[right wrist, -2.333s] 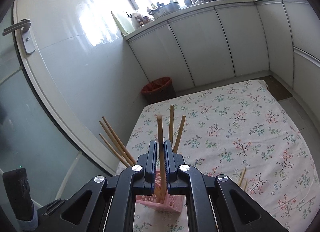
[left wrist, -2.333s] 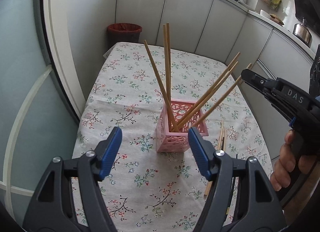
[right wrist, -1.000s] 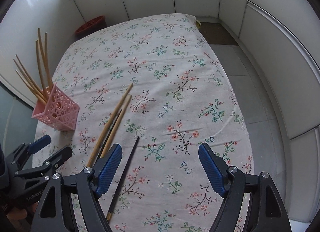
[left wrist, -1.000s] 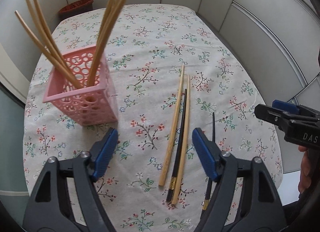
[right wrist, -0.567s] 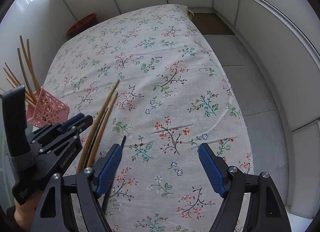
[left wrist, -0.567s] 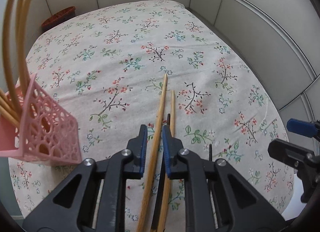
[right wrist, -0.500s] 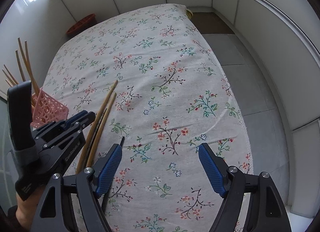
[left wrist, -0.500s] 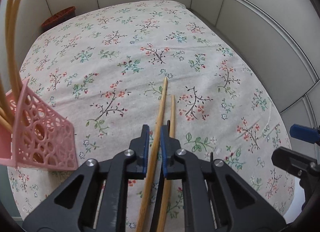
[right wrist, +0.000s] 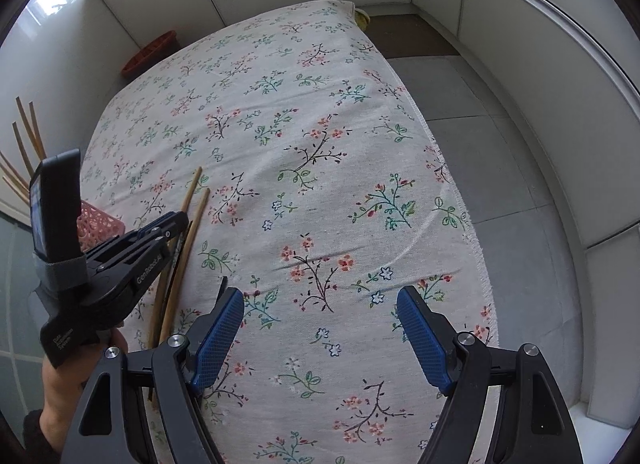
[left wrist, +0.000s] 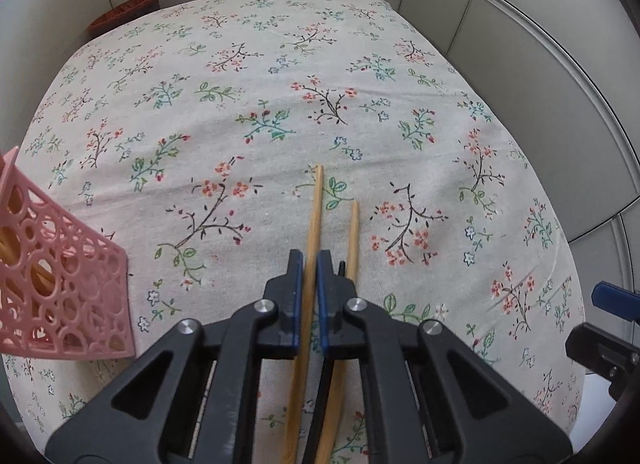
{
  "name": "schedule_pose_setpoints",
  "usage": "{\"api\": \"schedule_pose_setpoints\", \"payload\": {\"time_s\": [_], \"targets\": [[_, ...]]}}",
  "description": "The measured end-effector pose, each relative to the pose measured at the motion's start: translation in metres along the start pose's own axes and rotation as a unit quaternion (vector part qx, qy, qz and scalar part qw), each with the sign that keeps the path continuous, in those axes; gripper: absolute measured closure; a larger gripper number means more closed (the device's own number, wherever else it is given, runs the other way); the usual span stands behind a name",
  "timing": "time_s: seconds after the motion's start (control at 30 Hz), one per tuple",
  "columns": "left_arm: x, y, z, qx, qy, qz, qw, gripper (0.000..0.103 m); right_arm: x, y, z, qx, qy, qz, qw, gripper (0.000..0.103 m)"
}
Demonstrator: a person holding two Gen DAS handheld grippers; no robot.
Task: Organize utensils
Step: 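Move the left tool to the pile and grasp another wooden chopstick, then lift the chopstick with the left tool while the right tool grasps another wooden chopstick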
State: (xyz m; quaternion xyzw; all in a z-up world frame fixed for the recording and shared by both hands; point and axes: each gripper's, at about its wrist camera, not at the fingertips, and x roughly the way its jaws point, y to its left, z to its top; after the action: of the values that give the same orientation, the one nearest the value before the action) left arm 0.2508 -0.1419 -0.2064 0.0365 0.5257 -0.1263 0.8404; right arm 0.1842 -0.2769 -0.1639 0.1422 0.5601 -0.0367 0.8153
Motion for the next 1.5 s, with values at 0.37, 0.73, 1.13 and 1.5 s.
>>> {"api": "schedule_pose_setpoints", "payload": {"time_s": [0.37, 0.73, 1.13, 1.5], "targets": [[-0.031, 0.038, -0.045, -0.021, 0.083, -0.031, 0.9959, 0.096, -0.001, 0.007, -0.003, 0.001, 0.001, 0.004, 1.000, 0.023], [-0.037, 0.043, -0.043, -0.004, 0.067, -0.040, 0.9969, 0.085, 0.005, 0.017, -0.004, -0.008, 0.007, -0.003, 1.000, 0.023], [-0.037, 0.033, -0.052, 0.034, 0.075, -0.015, 0.9965, 0.097, 0.015, 0.028, 0.003, -0.004, 0.013, -0.006, 1.000, 0.023], [-0.130, 0.067, -0.070, 0.055, -0.033, -0.030, 0.9975, 0.097, 0.037, 0.069, 0.019, -0.015, 0.013, 0.019, 1.000, 0.023]]}}
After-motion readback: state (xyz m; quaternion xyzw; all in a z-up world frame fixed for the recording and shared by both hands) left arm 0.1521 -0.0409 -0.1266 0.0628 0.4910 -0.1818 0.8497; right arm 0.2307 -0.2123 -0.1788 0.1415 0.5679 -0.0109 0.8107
